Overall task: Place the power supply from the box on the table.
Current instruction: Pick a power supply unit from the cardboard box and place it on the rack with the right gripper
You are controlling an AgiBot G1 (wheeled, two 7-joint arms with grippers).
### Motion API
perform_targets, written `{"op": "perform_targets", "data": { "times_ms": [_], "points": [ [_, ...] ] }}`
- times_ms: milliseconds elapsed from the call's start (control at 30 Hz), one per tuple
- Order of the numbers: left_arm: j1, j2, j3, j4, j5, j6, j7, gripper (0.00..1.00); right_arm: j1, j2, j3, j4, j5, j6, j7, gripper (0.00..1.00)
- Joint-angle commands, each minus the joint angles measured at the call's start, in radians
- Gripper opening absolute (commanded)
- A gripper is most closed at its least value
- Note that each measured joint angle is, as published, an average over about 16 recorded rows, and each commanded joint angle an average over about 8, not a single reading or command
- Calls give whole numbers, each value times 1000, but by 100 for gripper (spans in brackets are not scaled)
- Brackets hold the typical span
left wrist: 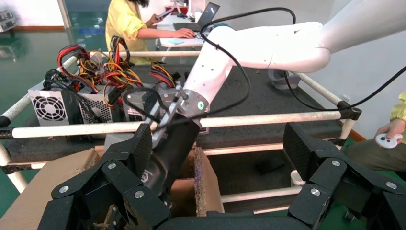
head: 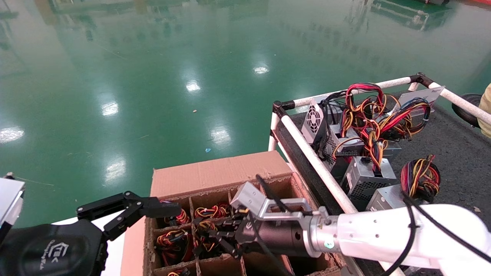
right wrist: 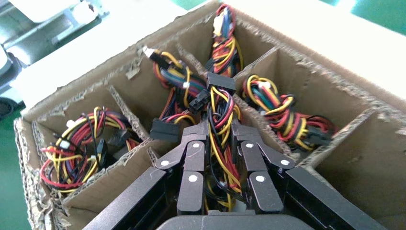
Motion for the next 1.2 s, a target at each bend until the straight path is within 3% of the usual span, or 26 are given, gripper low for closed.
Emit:
{"op": "perform_targets", "data": {
  "times_ms": [33,433,733,1033,1200],
  "points": [
    [0,0,0,0,0,0,0,100,6,4,5,0,6,-3,6,0],
    [0,0,0,0,0,0,0,100,74,89,78,70,117,-60,121,0],
    [0,0,1,0,-1,0,0,100,180,161,154,85,210,-91,220,0],
    [0,0,1,0,-1,0,1,100,360,206,231,-27,297,-116,317,0],
    [0,0,1,0,-1,-1,1,100,472,231,266,-146,317,-125,320,0]
  ]
}}
